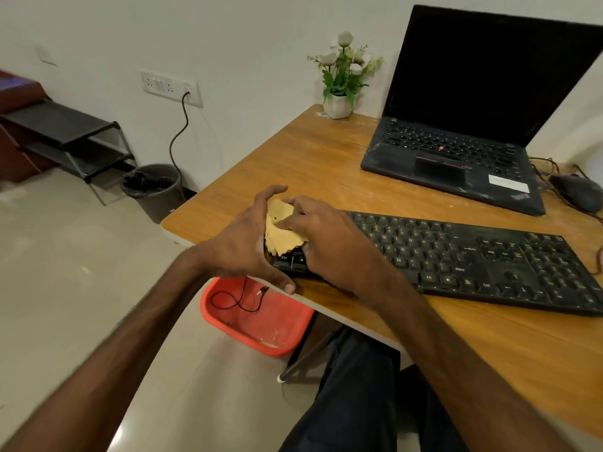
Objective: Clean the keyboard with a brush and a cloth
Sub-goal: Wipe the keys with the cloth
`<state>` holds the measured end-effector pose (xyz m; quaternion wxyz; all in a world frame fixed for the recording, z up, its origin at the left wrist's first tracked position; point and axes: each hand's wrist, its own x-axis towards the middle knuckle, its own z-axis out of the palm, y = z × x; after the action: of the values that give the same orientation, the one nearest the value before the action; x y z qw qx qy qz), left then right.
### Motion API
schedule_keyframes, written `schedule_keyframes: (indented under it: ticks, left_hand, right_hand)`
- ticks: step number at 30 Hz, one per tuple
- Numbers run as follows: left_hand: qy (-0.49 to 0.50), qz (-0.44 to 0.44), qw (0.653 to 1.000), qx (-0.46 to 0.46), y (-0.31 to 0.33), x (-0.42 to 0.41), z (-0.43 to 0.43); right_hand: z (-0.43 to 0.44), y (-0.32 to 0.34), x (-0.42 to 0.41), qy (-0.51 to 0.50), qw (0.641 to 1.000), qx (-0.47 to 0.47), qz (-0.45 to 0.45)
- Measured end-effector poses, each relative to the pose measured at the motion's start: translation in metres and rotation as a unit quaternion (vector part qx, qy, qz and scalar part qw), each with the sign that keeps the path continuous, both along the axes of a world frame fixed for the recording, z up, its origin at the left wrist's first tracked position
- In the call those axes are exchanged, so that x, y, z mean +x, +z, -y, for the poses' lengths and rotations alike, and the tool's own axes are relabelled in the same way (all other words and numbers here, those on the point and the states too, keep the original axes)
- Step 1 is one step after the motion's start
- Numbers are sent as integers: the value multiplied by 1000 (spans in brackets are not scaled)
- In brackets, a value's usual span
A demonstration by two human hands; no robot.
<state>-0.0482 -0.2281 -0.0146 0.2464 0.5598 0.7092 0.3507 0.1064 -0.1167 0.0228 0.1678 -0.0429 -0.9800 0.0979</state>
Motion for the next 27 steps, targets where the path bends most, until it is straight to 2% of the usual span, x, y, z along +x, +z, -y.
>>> schedule_keyframes:
  ticks: [3, 10, 17, 23, 27]
  left_hand:
    - [-24, 8, 1000, 10, 1, -1, 0]
    - [-32, 35, 999, 6, -2, -1, 2]
    - [-12, 19, 1000, 5, -1, 2, 2]
    - [-10, -35, 999, 23, -5, 3, 0]
    - [-10, -36, 999, 21, -7, 0, 0]
  right_hand:
    - [12, -4, 18, 43, 998, 29, -37]
    - [14, -8, 61, 64, 990, 124, -6]
    - [-1, -15, 98, -2, 997, 75, -27]
    - [16, -15, 46, 8, 997, 22, -71]
    - [7, -7, 31, 15, 999, 39, -28]
